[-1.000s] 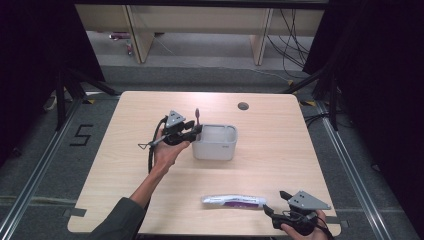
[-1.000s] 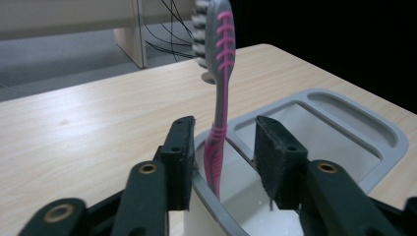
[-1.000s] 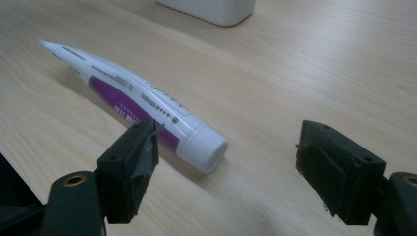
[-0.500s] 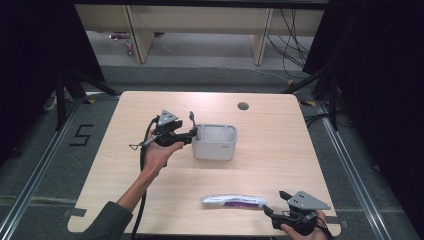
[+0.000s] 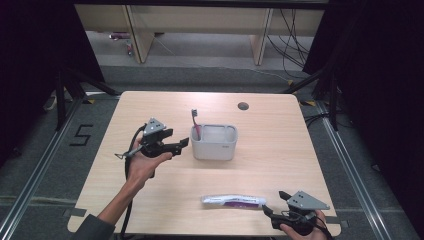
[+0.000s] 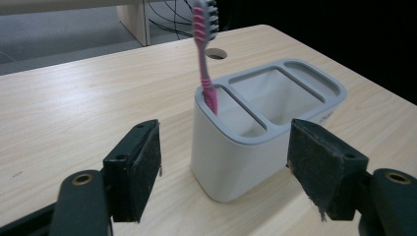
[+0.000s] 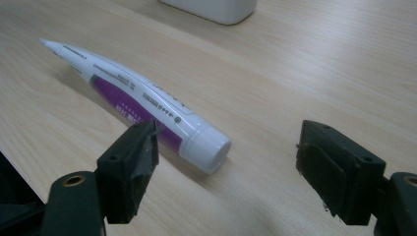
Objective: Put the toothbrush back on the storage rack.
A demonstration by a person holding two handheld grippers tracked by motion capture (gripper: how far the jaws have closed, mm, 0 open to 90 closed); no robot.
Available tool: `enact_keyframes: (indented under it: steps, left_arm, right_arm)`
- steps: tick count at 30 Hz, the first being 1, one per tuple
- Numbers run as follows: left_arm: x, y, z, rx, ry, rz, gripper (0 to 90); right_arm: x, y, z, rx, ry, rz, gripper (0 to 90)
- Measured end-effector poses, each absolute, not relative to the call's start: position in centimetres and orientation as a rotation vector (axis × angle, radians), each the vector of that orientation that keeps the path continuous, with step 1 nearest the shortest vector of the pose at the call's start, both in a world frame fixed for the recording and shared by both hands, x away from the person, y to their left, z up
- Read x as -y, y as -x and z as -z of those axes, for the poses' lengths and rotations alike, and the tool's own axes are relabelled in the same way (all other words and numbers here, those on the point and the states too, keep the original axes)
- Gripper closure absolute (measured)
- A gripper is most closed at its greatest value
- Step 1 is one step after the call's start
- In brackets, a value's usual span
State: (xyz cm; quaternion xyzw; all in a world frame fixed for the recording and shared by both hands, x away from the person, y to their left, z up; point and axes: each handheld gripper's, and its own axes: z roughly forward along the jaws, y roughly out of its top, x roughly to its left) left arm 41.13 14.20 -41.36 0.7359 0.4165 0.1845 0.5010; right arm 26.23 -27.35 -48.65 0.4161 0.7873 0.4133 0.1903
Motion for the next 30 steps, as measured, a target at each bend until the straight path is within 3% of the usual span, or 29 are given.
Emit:
enact_keyframes:
  steps: [30]
  left_arm:
    - [-16.0,-36.3,42.2,-0.906,-1.802,-0.383,20.6]
  right_arm:
    - [27.3,-26.2,48.5,-2.212,-1.136,-1.148,24.5]
